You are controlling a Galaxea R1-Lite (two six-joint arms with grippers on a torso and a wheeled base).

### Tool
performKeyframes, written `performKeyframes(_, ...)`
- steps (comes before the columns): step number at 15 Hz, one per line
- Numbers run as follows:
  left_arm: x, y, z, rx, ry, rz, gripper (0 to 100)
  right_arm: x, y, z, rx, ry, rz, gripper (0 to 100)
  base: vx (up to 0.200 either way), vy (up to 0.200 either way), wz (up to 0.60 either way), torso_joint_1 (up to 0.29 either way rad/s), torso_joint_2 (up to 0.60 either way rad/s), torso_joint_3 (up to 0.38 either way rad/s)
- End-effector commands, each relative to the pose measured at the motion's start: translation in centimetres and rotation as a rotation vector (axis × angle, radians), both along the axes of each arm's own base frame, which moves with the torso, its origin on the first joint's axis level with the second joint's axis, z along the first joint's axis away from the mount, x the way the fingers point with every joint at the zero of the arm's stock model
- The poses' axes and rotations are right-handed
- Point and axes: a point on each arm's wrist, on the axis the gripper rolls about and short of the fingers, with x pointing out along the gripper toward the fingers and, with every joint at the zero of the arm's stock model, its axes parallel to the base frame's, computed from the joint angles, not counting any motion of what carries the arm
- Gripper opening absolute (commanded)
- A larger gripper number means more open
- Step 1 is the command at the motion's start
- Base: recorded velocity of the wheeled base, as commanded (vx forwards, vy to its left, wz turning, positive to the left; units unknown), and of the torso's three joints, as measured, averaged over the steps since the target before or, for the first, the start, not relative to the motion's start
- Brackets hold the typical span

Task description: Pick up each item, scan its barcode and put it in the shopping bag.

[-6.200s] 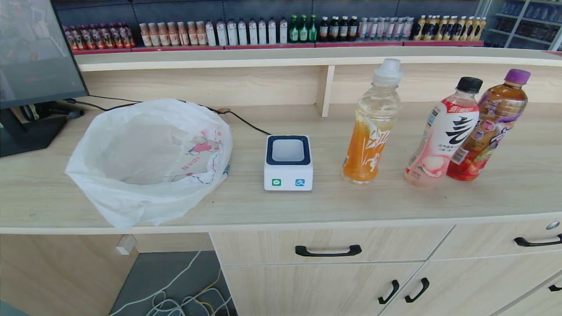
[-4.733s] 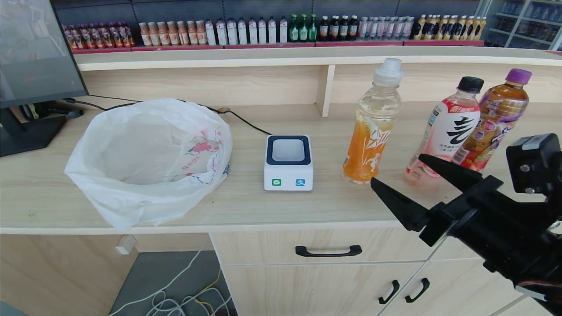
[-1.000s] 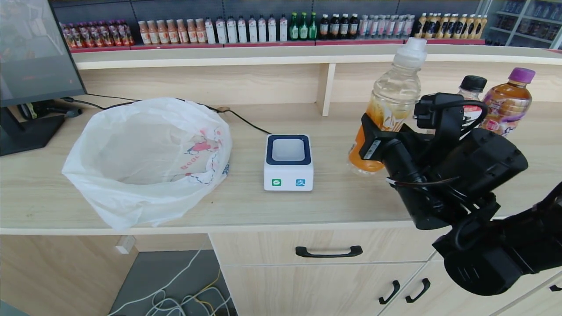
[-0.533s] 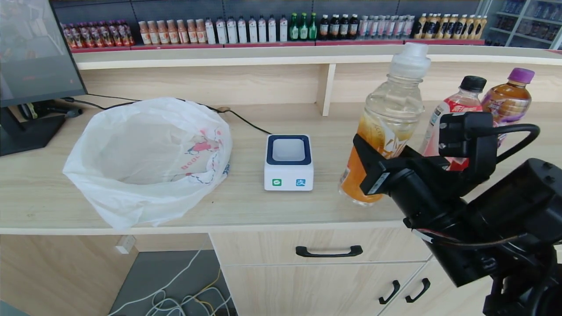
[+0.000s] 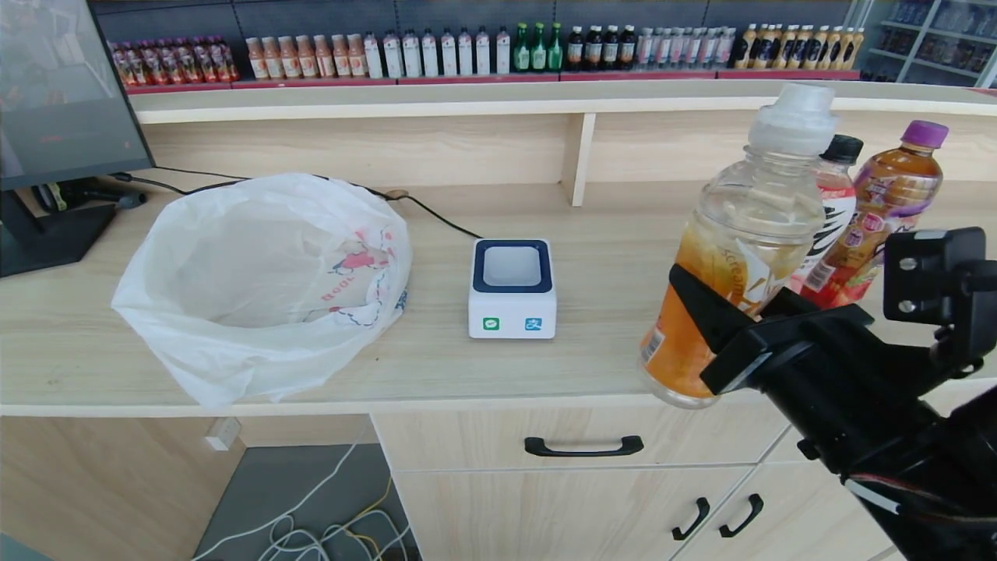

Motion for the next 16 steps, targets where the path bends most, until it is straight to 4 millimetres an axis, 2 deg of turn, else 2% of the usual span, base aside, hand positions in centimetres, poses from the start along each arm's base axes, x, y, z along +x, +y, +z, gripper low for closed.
performKeyframes(1,0.0,0.0,0.0,0.000,-0.001,0.000,100,-1.2,-1.2,0.4,0.011,-0.019,0.011,0,0.000,0.000,0.00,0.000,0.00,0.000)
performKeyframes(5,0.0,0.0,0.0,0.000,-0.001,0.000,100,-2.7,-2.3,0.5,0.007,-0.036,0.046,0,0.000,0.000,0.00,0.000,0.00,0.000)
performKeyframes(8,0.0,0.0,0.0,0.000,-0.001,0.000,100,-3.2,-2.0,0.6,0.014,-0.052,0.115,0,0.000,0.000,0.00,0.000,0.00,0.000)
performKeyframes(10,0.0,0.0,0.0,0.000,-0.001,0.000,100,-4.1,-0.8,0.8,0.073,-0.038,0.260,0,0.000,0.000,0.00,0.000,0.00,0.000)
performKeyframes(12,0.0,0.0,0.0,0.000,-0.001,0.000,100,-4.4,-0.4,1.2,0.091,-0.059,0.426,0,0.000,0.000,0.00,0.000,0.00,0.000)
performKeyframes(16,0.0,0.0,0.0,0.000,-0.001,0.000,100,-4.4,0.0,1.4,0.174,-0.002,0.596,0,0.000,0.000,0.00,0.000,0.00,0.000)
